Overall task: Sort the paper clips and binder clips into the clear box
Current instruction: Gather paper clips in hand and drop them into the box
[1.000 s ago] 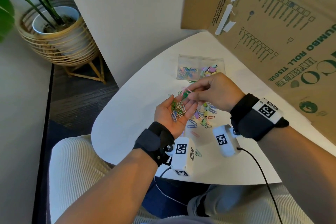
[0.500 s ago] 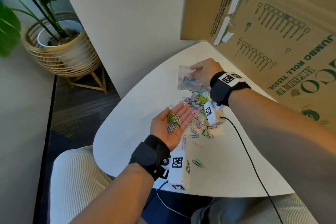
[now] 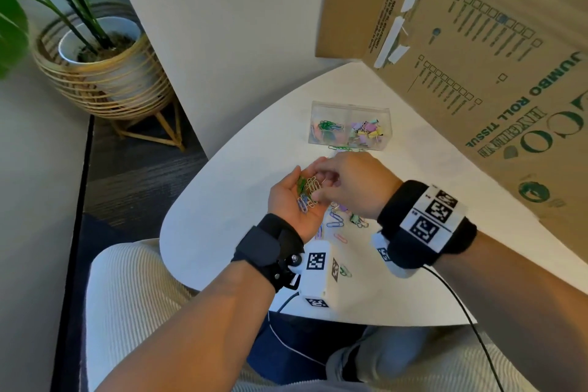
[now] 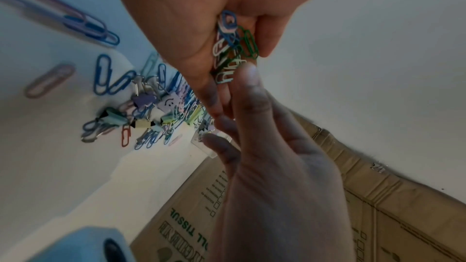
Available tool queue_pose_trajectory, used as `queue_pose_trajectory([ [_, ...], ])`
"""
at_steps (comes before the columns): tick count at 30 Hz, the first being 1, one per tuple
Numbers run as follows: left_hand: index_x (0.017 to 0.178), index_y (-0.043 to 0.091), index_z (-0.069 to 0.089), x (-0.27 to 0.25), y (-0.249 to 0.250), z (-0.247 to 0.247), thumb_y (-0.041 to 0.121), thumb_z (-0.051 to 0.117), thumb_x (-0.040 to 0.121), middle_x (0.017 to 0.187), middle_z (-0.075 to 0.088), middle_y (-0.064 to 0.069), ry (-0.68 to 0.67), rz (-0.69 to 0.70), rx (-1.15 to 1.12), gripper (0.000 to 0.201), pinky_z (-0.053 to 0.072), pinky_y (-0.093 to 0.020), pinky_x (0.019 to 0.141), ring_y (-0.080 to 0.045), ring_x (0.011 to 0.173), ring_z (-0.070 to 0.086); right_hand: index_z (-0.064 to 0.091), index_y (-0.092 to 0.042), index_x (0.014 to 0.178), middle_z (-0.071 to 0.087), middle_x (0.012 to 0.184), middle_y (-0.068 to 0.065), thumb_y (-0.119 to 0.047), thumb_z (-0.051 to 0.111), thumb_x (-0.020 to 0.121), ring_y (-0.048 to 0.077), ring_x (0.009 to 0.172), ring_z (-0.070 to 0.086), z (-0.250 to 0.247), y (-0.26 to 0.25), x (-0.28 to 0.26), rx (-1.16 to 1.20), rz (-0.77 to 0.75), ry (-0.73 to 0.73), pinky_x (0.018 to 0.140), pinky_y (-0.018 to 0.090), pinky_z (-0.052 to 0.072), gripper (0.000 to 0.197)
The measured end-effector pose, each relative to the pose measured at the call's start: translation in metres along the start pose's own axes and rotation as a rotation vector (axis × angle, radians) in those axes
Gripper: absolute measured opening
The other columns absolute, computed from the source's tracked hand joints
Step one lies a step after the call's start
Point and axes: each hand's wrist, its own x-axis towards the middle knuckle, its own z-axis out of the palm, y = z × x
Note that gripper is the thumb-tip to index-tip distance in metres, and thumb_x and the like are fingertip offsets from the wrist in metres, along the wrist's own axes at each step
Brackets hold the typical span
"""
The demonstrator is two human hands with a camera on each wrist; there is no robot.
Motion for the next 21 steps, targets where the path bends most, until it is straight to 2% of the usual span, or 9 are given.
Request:
queue_pose_trajectory([
  [2, 0.124, 0.0, 0.057, -0.001, -0.003, 0.001, 0.031, 0.03, 0.101, 0.111, 0.063, -0.019, 0.006, 0.005, 0.016, 0.047, 0.053, -0.042, 0.085, -0.032, 0.103, 0.061, 0.066, -0.028, 0.113, 0.056, 0.085, -0.009, -0.038, 0.07, 0.083, 0.011, 0.076, 0.052, 0.005, -0.006, -0.004, -0.084, -0.028, 0.015, 0.069, 0.026, 0.038, 0.032],
  [4, 0.129, 0.002, 0.055, -0.001, -0.005, 0.001, 0.032, 0.028, 0.102, 0.128, 0.058, -0.019, 0.005, 0.009, 0.04, 0.049, 0.042, -0.043, 0.102, -0.033, 0.124, 0.051, 0.061, -0.024, 0.091, 0.061, 0.085, 0.0, -0.034, 0.067, 0.086, 0.02, 0.08, 0.056, 0.01, -0.013, -0.007, -0.151, -0.065, -0.006, 0.068, 0.03, 0.04, 0.012],
  [5, 0.128, 0.003, 0.056, -0.001, -0.005, 0.0, 0.033, 0.028, 0.102, 0.131, 0.057, -0.019, 0.009, 0.004, 0.046, 0.049, 0.037, -0.043, 0.107, -0.033, 0.127, 0.048, 0.06, -0.018, 0.086, 0.064, 0.086, 0.004, -0.03, 0.065, 0.087, 0.023, 0.083, 0.057, 0.014, -0.015, -0.007, -0.164, -0.073, -0.017, 0.07, 0.032, 0.043, 0.013],
  [7, 0.124, 0.002, 0.059, -0.002, -0.006, 0.0, 0.034, 0.028, 0.101, 0.129, 0.058, -0.021, 0.019, 0.005, 0.048, 0.049, 0.032, -0.044, 0.112, -0.034, 0.128, 0.048, 0.069, -0.014, 0.092, 0.068, 0.088, 0.006, -0.021, 0.062, 0.088, 0.023, 0.088, 0.059, 0.02, -0.016, -0.007, -0.125, -0.064, -0.003, 0.076, 0.034, 0.047, 0.011],
  [10, 0.126, 0.001, 0.056, -0.002, -0.005, 0.001, 0.033, 0.028, 0.102, 0.127, 0.059, -0.022, 0.018, 0.023, 0.042, 0.049, 0.034, -0.045, 0.11, -0.036, 0.125, 0.05, 0.075, -0.019, 0.095, 0.072, 0.089, 0.002, -0.016, 0.063, 0.085, 0.02, 0.086, 0.062, 0.02, -0.016, -0.008, -0.022, -0.039, 0.069, 0.08, 0.032, 0.049, 0.016],
  [12, 0.125, 0.0, 0.056, -0.003, -0.003, 0.004, 0.032, 0.028, 0.102, 0.116, 0.065, -0.022, 0.011, 0.037, 0.048, 0.048, 0.042, -0.042, 0.102, -0.034, 0.116, 0.057, 0.077, -0.019, 0.093, 0.073, 0.088, 0.0, -0.015, 0.066, 0.083, 0.017, 0.083, 0.064, 0.018, -0.016, -0.009, 0.046, -0.022, 0.117, 0.08, 0.031, 0.051, 0.015],
  [14, 0.124, -0.001, 0.056, -0.005, -0.001, 0.007, 0.032, 0.027, 0.102, 0.102, 0.07, -0.021, 0.004, 0.046, 0.06, 0.048, 0.047, -0.04, 0.093, -0.032, 0.104, 0.062, 0.076, -0.019, 0.093, 0.072, 0.088, -0.003, -0.014, 0.07, 0.082, 0.011, 0.08, 0.065, 0.015, -0.012, -0.008, 0.172, 0.021, 0.172, 0.077, 0.02, 0.051, 0.014],
  [17, 0.123, -0.001, 0.057, -0.004, 0.0, 0.009, 0.032, 0.027, 0.102, 0.102, 0.069, -0.022, -0.02, 0.041, 0.055, 0.049, 0.048, -0.042, 0.09, -0.034, 0.1, 0.063, 0.077, -0.019, 0.09, 0.068, 0.077, -0.013, -0.011, 0.074, 0.08, -0.003, 0.068, 0.062, 0.013, -0.005, -0.007, 0.376, 0.101, 0.224, 0.067, 0.005, 0.048, 0.014],
  [21, 0.125, 0.001, 0.058, 0.0, -0.001, 0.001, 0.034, 0.029, 0.1, 0.118, 0.062, -0.023, -0.011, 0.025, 0.06, 0.05, 0.053, -0.036, 0.079, -0.031, 0.096, 0.062, 0.076, -0.022, 0.078, 0.074, 0.075, -0.003, -0.003, 0.074, 0.079, 0.007, 0.061, 0.068, 0.01, 0.003, -0.005, 0.685, 0.163, 0.217, 0.07, 0.026, 0.059, 0.019],
])
